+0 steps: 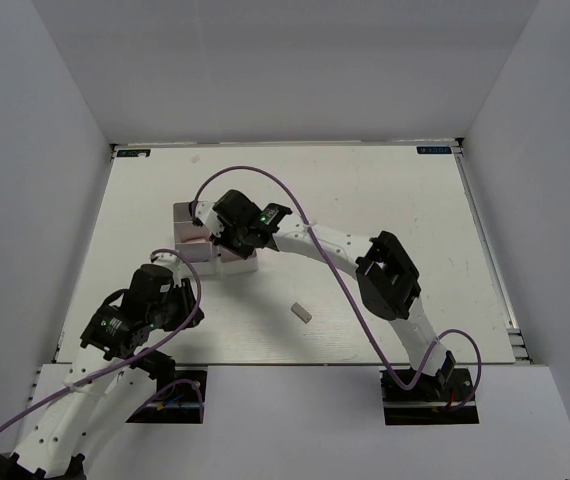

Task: Sort the stationery into containers
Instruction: Place the stationery in the storage box, then pick up the stationery from the center of the board.

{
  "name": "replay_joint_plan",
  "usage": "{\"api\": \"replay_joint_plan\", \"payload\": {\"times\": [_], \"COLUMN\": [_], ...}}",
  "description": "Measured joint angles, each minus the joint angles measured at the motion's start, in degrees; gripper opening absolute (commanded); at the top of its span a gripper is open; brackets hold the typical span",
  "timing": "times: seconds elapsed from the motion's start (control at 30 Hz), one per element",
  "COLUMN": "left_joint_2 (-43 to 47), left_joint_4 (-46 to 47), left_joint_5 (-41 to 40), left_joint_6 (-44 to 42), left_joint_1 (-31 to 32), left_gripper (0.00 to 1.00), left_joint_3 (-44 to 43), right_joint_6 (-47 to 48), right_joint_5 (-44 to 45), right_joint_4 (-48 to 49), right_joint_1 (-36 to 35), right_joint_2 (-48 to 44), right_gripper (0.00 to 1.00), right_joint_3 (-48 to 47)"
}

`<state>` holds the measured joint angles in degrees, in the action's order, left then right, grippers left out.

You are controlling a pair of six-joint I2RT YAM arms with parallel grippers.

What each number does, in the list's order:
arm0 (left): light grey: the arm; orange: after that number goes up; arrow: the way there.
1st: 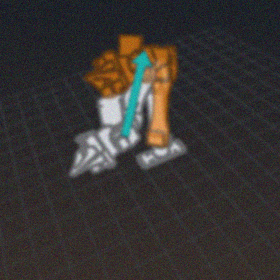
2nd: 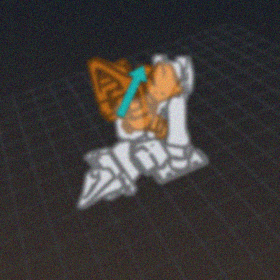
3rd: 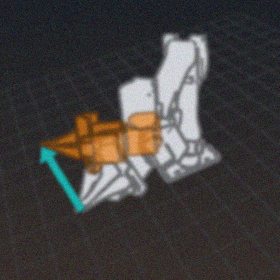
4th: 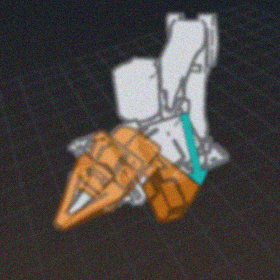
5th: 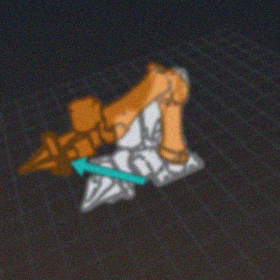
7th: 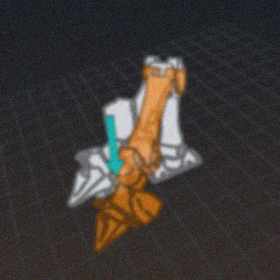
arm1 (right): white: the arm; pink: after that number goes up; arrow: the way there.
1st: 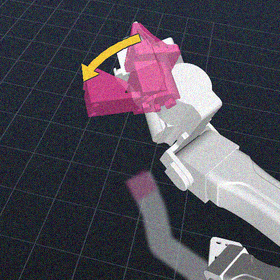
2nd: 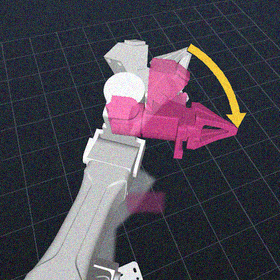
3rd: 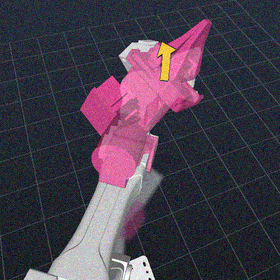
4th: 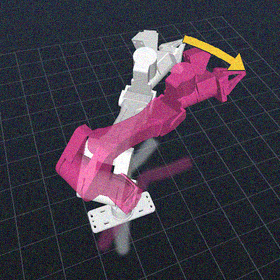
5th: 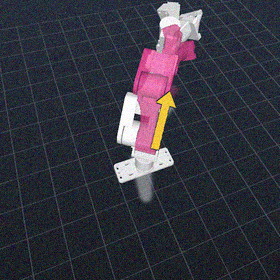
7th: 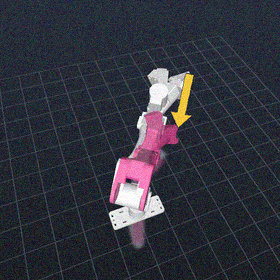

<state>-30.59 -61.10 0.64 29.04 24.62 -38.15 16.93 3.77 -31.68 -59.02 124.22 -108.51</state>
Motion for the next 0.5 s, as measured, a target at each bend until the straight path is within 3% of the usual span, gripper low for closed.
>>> {"api": "replay_joint_plan", "payload": {"times": [0.13,0.27,0.37,0.4,0.47,0.5], "left_joint_2": [0.0,-0.1,-0.2,-0.3,-0.4,-0.4], "left_joint_4": [-0.2,-0.2,-0.2,-0.2,-0.2,-0.2], "left_joint_5": [0.0,0.0,0.0,0.0,0.0,0.0], "left_joint_6": [0.0,0.0,0.0,0.0,0.2,0.1], "left_joint_1": [0.0,0.0,0.0,0.0,0.0,0.0], "left_gripper": [0.45,0.45,0.42,0.39,0.22,0.16], "left_joint_3": [0.0,0.0,0.0,0.0,0.0,0.0], "right_joint_6": [0.0,-0.4,-1.2,-1.5,-2.1,-2.8], "right_joint_5": [0.1,-0.4,-0.9,-1.0,-1.3,-1.6], "right_joint_4": [0.1,-0.2,-0.4,-0.7,-1.2,-1.3], "right_joint_1": [0.0,-0.2,-0.3,-0.3,-0.3,-0.3], "right_joint_2": [0.0,-0.2,-1.3,-1.9,-3.5,-4.7], "right_gripper": [0.46,0.46,0.36,0.19,0.00,0.00], "right_joint_3": [0.0,0.0,0.6,0.8,1.2,1.9]}}
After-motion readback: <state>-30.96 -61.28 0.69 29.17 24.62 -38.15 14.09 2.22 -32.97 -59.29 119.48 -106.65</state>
